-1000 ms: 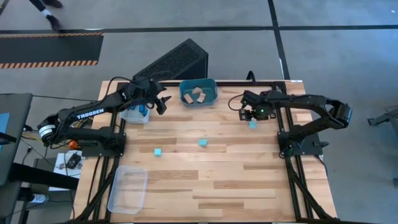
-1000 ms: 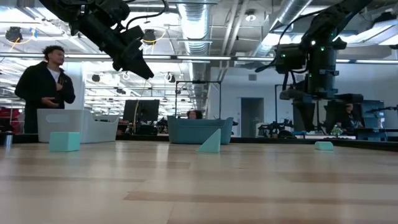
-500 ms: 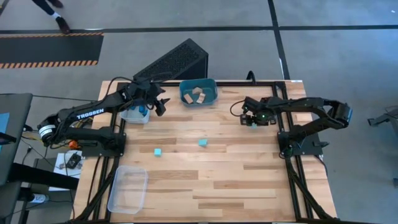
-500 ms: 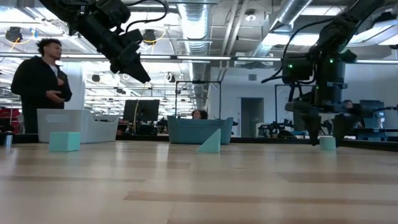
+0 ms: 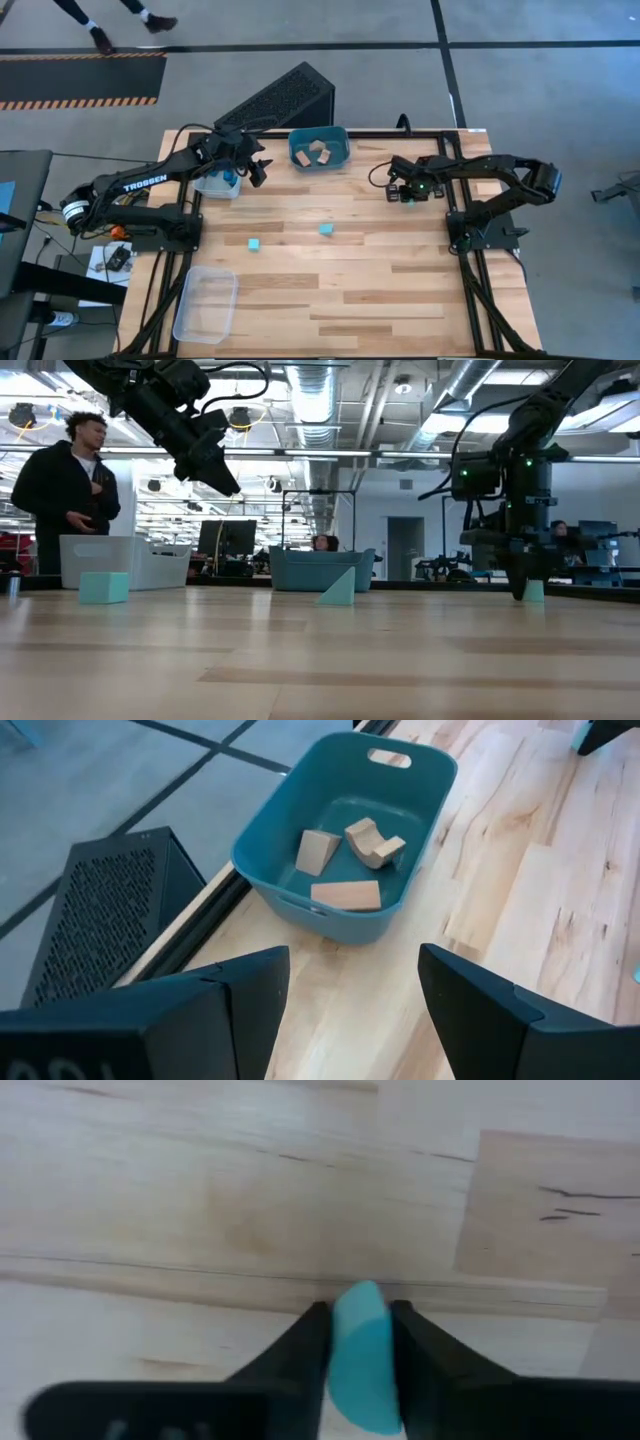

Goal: Sort & place blocks by color
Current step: Put the right light blue block into the transparent bin

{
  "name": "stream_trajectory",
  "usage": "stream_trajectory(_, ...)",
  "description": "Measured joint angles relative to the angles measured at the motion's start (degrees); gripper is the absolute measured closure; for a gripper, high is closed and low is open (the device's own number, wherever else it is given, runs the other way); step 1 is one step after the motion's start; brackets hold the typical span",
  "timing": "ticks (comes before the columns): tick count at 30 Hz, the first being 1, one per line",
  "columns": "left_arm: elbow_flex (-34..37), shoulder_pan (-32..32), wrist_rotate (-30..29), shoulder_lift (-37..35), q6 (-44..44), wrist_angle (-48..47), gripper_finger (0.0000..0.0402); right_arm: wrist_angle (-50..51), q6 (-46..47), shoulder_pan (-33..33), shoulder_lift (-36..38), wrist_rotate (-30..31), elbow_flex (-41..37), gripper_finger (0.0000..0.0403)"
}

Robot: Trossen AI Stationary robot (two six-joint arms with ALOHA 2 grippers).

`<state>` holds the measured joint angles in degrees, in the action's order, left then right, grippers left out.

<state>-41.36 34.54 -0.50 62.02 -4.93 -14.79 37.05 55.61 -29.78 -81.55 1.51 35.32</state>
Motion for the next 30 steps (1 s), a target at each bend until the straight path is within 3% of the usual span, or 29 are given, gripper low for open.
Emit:
stream_trajectory(4, 0.00, 0.00, 0.22, 0.00, 2.15, -0.70, 0.0187, -1.76, -0.09, 0.72, 0.91, -1.05, 1.26, 0.0337)
stream_trajectory(11, 0.00, -0.22, 0.57, 0.00, 7.76, -0.61, 0.0187, -32.27, 0.13, 3.18, 2.33, -6.00, 2.28, 0.0333)
stream_trajectory(14, 0.00, -1.36, 4.28, -0.03, 8.49, 1.22, 0.0187, -45.65, 1.30, 4.92, 2.39, -6.63, 2.54, 0.0326)
stream_trajectory(19, 0.00, -5.34, 9.28, -0.11, 8.64, 7.08, 0.0187, -59.40, -0.38, 7.54, 2.33, -8.44, 2.48, 0.0330)
stream_trajectory(25, 0.00, -10.86, 11.01, -0.11, 3.75, 16.81, 0.0187, -66.39, -9.18, 11.09, 2.33, -10.63, 2.48, 0.0328)
stream_trajectory(30, 0.00, -15.00, 11.79, -0.11, 1.33, 25.57, 0.0187, -69.78, -10.60, 13.12, 2.33, -10.43, 2.48, 0.0330)
